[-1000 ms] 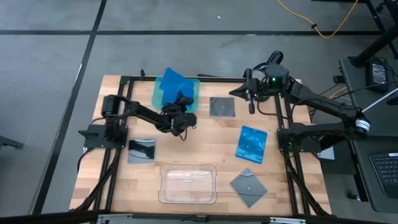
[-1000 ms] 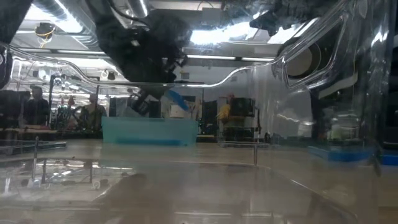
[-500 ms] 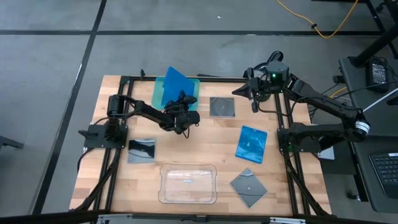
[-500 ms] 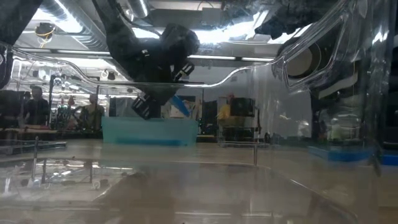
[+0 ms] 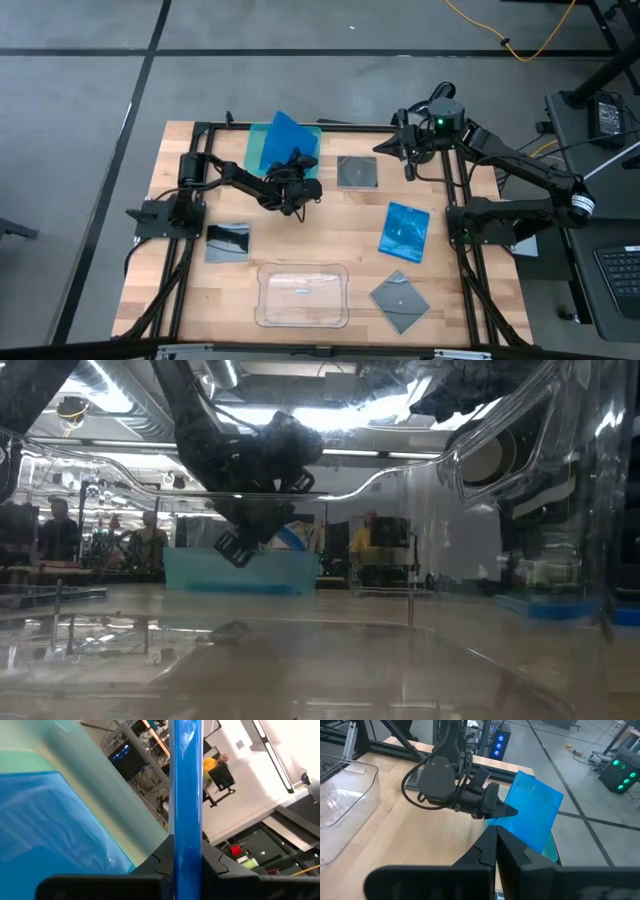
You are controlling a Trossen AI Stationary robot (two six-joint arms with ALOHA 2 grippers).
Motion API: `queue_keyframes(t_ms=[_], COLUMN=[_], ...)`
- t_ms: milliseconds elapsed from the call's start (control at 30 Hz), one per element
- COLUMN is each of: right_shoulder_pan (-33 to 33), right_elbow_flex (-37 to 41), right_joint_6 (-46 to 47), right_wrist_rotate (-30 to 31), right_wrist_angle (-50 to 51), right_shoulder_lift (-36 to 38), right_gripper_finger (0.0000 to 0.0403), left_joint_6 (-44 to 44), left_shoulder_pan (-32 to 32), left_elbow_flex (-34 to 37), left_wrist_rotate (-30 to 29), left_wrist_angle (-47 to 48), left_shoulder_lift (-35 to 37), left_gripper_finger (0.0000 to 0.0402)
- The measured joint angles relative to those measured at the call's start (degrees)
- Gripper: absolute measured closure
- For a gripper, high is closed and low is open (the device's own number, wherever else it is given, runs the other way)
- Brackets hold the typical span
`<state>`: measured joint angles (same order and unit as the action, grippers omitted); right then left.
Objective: Pick & place jewel cases by type
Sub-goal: Put the left blue cd case into the green bin
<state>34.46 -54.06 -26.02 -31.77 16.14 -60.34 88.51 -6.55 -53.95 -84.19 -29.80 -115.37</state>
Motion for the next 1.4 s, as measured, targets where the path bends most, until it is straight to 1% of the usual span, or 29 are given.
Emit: queue_keyframes(t_ms=[200, 633, 767, 1000, 1133, 1267, 1400], right_shoulder_pan=[0.0, 0.0, 0.0, 0.0, 0.0, 0.0, 0.0], right_elbow_flex=[0.0, 0.0, 0.0, 0.0, 0.0, 0.0, 0.0], right_joint_6=[0.0, 0.0, 0.0, 0.0, 0.0, 0.0, 0.0], right_wrist_rotate=[0.0, 0.0, 0.0, 0.0, 0.0, 0.0, -0.8], right_wrist_angle=[0.0, 0.1, 0.1, 0.1, 0.1, 0.1, 0.2], right_shoulder_lift=[0.0, 0.0, 0.0, 0.0, 0.0, 0.0, 0.0], right_gripper_finger=[0.0393, 0.0393, 0.0393, 0.0393, 0.0393, 0.0393, 0.0393], left_joint_6=[-0.9, -1.4, -2.7, -3.0, -6.6, -8.4, -11.1], left_shoulder_pan=[0.0, 0.5, 0.9, 1.7, 2.1, 2.0, 2.0], left_elbow_flex=[0.0, 0.0, 0.0, 0.0, 0.1, 0.1, 0.1], left_wrist_rotate=[0.4, 0.3, -0.1, -3.7, -5.3, -5.3, -3.1], left_wrist_angle=[0.0, 1.3, 1.3, 1.3, 1.3, 1.7, 3.1], left_shoulder_lift=[0.0, 0.0, 0.0, 0.0, 0.6, 1.5, 2.5], left_gripper_finger=[0.0336, 0.0308, 0.0304, 0.0304, 0.0304, 0.0304, 0.0304])
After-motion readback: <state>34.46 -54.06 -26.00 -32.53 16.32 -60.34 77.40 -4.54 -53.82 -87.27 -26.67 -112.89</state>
